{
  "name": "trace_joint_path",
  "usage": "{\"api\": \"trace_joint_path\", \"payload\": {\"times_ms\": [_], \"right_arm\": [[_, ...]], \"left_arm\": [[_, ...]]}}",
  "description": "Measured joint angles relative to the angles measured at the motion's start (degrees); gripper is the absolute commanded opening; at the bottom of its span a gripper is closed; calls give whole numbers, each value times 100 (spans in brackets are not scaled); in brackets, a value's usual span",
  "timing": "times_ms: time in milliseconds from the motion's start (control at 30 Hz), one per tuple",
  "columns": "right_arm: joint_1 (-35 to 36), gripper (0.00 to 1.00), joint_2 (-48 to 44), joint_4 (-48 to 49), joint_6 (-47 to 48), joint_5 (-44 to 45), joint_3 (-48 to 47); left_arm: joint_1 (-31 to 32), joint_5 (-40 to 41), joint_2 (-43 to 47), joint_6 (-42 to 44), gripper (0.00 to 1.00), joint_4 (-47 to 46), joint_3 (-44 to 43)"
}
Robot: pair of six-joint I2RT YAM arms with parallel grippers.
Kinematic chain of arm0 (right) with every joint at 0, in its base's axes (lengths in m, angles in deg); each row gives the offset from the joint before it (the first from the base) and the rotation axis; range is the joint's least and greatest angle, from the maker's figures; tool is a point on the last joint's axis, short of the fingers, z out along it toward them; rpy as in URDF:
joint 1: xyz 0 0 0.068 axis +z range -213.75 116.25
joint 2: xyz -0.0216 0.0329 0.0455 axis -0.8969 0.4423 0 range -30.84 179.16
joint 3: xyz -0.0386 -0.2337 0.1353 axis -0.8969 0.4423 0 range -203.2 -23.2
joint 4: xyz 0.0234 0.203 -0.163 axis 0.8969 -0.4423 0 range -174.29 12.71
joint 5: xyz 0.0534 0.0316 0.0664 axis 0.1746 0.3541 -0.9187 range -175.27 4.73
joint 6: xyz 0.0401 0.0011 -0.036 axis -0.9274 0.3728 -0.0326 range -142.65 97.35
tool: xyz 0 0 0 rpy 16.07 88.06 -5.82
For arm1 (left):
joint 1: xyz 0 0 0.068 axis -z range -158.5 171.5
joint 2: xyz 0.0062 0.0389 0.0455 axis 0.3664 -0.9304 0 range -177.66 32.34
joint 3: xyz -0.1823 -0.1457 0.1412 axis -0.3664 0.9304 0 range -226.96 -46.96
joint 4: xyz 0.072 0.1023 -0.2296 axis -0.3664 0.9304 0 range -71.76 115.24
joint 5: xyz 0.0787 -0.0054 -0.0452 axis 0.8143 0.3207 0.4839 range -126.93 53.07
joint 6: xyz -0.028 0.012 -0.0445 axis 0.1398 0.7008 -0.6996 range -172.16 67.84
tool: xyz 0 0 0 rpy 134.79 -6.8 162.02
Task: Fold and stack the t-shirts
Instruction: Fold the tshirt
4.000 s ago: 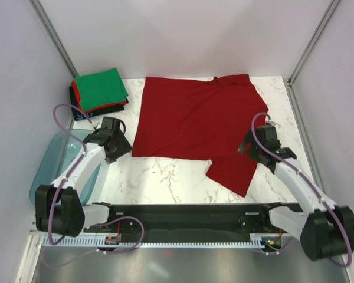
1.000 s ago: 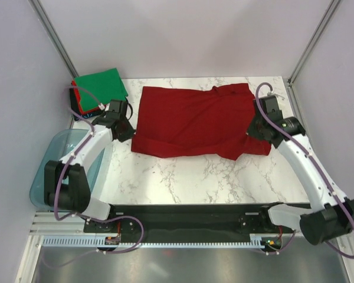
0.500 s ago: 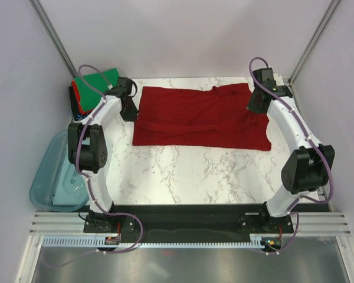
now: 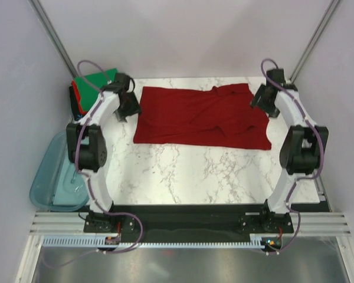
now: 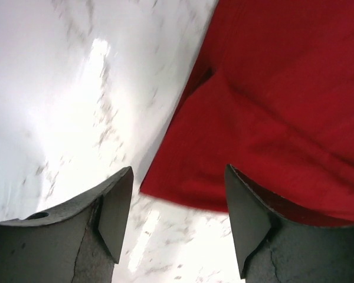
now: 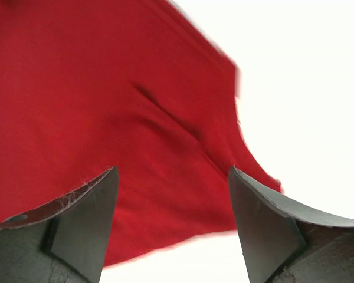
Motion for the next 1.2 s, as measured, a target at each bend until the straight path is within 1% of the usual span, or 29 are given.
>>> {"api": "trace_joint_path", "payload": {"times_ms": [100,200,267,333,467,600,700,800,867,933,1000,1033,1067,1100,1133,1167,1200], "right_arm": [[-337,78,-1056,326,-107,-332,1635],[-610,76,-2098,619,-262,-651,3023],[-706,75,-2614,833,-372,-918,3775],[-774,75,-2756,1047,-450,-1165,4238],[-890,75,-2503,1399,-529,-1565,4572],[-929,75,-2284,1694,-586,-1766,4629],[-929,75,-2129,1864,-597,-1786,4629],[-929,72,-1928,1993,-597,-1784,4629],[-929,68,-1814,2033,-595,-1786,4625],[-929,61,-1797,2120,-595,-1775,4627],[-929,57,-1766,2168,-592,-1766,4629],[-929,48,-1751,2199,-592,-1764,4629],[-929,43,-1738,2225,-566,-1753,4629],[-929,35,-1694,2273,-549,-1744,4627],[-929,15,-1639,2304,-540,-1775,4607],[-929,5,-1567,2345,-494,-1784,4568],[-931,0,-1467,2371,-505,-1818,4511]], "left_arm": [[-4,-57,940,-46,70,-254,1213],[-4,-267,1821,-160,71,-804,2441],[-4,-389,2094,-264,71,-1123,3010],[-4,-514,2100,-378,71,-1375,3366],[-4,-597,2000,-658,72,-1801,3768],[-9,-599,2000,-940,73,-2376,4122],[-11,-597,1987,-1099,70,-2634,4282],[-11,-555,1904,-1220,69,-2804,4304],[-11,-542,1821,-1287,68,-2905,4312],[-11,-531,1749,-1353,66,-2997,4323],[-22,-525,1709,-1397,58,-3097,4321],[-28,-529,1668,-1425,53,-3154,4315],[-31,-542,1635,-1447,43,-3215,4297],[-33,-553,1567,-1488,37,-3254,4260],[-33,-560,1491,-1497,30,-3287,4214],[-37,-608,1421,-1523,22,-3327,4148],[-37,-616,1344,-1537,15,-3338,4063]]}}
